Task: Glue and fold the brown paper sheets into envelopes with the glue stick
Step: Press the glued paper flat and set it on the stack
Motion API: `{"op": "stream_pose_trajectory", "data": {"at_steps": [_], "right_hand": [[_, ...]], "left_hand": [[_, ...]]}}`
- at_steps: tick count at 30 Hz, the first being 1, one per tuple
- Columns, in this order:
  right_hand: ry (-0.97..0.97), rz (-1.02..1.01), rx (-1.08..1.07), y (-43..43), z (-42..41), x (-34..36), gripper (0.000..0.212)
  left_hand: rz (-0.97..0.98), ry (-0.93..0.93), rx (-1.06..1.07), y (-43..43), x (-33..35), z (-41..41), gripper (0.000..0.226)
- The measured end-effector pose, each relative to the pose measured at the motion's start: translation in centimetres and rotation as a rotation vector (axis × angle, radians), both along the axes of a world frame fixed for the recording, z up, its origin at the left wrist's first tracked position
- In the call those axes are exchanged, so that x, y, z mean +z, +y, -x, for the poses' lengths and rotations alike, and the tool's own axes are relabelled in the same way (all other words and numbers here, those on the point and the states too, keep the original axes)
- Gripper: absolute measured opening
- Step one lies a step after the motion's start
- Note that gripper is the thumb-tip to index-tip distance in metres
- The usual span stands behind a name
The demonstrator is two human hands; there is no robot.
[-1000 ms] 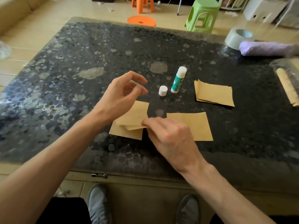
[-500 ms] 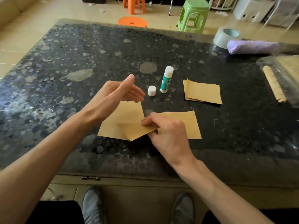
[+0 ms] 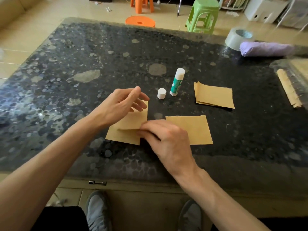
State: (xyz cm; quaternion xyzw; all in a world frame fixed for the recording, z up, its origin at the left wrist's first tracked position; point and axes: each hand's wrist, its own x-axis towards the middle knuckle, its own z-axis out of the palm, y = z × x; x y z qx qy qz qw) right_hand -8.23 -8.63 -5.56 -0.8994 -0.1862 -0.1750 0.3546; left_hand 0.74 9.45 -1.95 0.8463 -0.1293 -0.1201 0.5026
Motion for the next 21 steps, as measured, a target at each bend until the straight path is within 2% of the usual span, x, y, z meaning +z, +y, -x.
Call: {"op": "stream_pose_trajectory", "data": {"at_steps": [5,9,13,21], "right_hand": [[0.197,-0.487,-0.206,-3.2,-0.4,2.0,0.016],[0.317,-0.720,-0.383,-5.8,-0.5,2.7,0.005],[0.392,-0.761,-0.445,-7.8,-0.2,2.5,0.006],[0.541,-0.644,-0.570,-12.9,0.1,2.1,0.011]], "left_hand": [[0.137,0.120,0.040,-1.5,1.6,0.8,0.067],[0.146,0.085,0.002,-2.9,1.4,1.7,0.029],[0.156,0.082,0.005,-4.5,0.3,2.1,0.045],[0.121,0.038,-0.055,-6.8,-1.1,1.9,0.035]]}}
